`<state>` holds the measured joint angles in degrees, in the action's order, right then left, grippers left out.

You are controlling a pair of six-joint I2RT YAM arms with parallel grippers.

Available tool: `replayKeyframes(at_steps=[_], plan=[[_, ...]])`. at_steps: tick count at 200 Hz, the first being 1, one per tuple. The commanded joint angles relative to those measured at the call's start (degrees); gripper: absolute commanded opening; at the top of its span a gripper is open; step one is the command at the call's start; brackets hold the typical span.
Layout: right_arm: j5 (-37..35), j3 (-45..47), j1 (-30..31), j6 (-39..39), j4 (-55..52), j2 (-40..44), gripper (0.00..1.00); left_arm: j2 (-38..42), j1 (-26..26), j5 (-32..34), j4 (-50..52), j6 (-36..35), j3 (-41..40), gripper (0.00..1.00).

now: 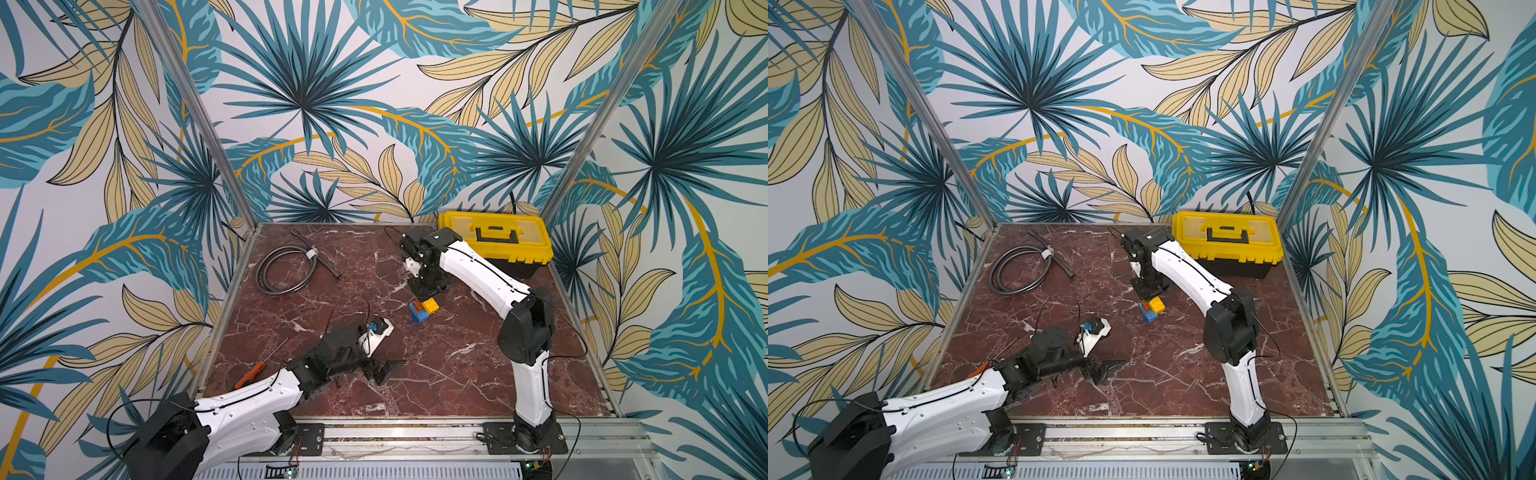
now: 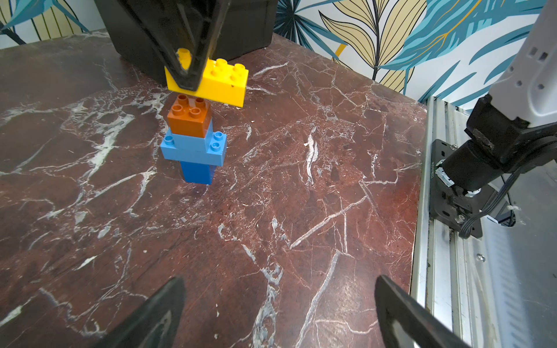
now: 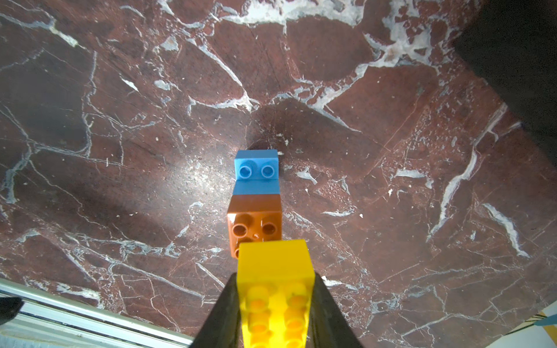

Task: Assemble the letter f with lego
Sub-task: Assemble the lego brick with the lego brick.

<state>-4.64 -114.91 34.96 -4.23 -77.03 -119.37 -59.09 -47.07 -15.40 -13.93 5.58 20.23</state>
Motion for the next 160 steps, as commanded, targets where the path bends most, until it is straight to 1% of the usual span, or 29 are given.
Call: replayKeyframes(at_steps=[1,160], plan=[[-0.71,-1.21,0.72,0.54,-2.15,-1.60,0.24,0.35,-0.13,0.55,-0.57,0.00,-0.72,0.99],[-2.10,-3.43,1.76,1.02,-3.80,-4.29,0.24,-0.07,-0.13,0.61,-0.57,-0.08,-0.80,0.99]])
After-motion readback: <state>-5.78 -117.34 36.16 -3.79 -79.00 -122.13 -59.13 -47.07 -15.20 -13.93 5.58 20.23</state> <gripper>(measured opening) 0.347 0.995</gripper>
